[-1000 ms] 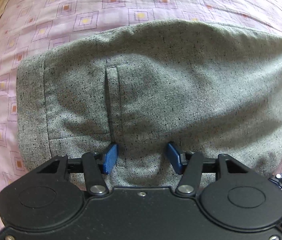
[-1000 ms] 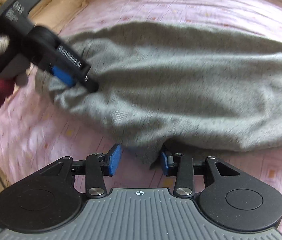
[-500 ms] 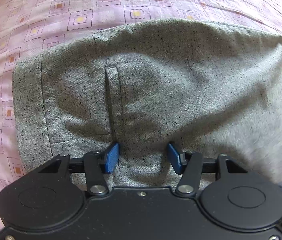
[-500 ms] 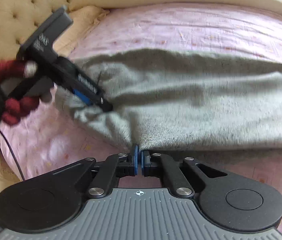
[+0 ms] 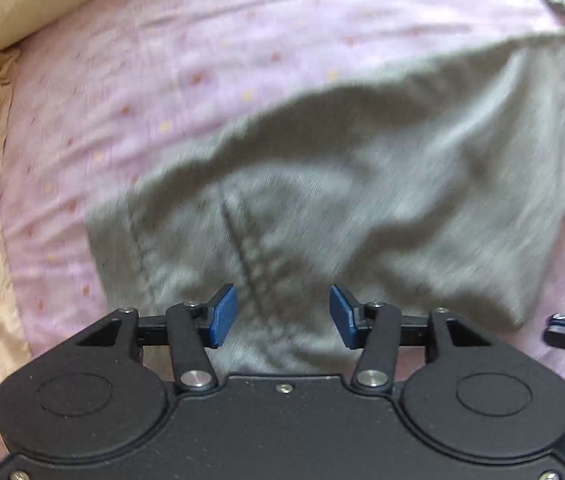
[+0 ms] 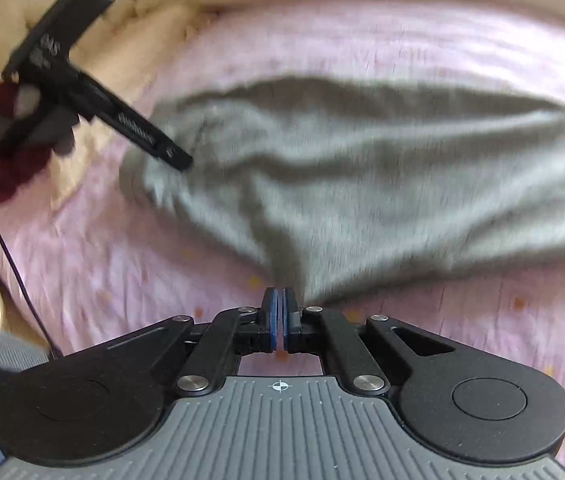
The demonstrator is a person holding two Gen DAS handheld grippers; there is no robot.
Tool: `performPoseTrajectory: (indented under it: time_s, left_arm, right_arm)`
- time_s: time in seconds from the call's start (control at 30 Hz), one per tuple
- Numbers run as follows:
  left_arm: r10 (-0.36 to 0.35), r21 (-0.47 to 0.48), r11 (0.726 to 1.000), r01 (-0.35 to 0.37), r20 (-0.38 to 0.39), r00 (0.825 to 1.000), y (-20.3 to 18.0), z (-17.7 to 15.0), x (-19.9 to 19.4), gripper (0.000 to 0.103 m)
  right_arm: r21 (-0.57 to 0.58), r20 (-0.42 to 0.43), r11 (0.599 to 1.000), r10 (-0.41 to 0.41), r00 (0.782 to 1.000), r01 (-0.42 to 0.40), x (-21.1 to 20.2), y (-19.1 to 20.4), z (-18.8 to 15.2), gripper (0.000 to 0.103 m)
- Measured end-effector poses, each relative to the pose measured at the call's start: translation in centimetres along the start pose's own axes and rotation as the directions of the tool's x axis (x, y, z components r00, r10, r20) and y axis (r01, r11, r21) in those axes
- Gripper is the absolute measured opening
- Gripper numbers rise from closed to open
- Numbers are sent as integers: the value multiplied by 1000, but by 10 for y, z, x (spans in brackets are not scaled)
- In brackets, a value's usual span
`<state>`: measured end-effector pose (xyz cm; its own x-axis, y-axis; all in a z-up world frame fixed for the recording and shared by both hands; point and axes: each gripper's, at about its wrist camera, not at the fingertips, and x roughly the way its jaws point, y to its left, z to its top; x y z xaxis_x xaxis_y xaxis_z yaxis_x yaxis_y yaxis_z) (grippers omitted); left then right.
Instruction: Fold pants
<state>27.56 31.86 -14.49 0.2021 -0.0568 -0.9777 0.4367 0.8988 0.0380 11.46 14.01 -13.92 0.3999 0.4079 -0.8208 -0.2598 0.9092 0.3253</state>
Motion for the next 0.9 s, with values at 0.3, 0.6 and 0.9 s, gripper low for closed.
performPoseTrajectory:
  time_s: [0.3,0.6,0.9]
  left_arm:
    - [97,-254,962,-101,-30,995,45,51,76,79]
    - [35,-305,952,-23,33,999,37,41,36,65]
    - [-20,-196,980,40,100,995,-18,85,62,67]
  right_arm:
    - [47,-81,980,-188,979,192,56,-40,31,4]
    - [94,-70,974,-199,977,205,29,-57,6,3]
    - [133,6,935,-332,943,329,34,-90,35,3]
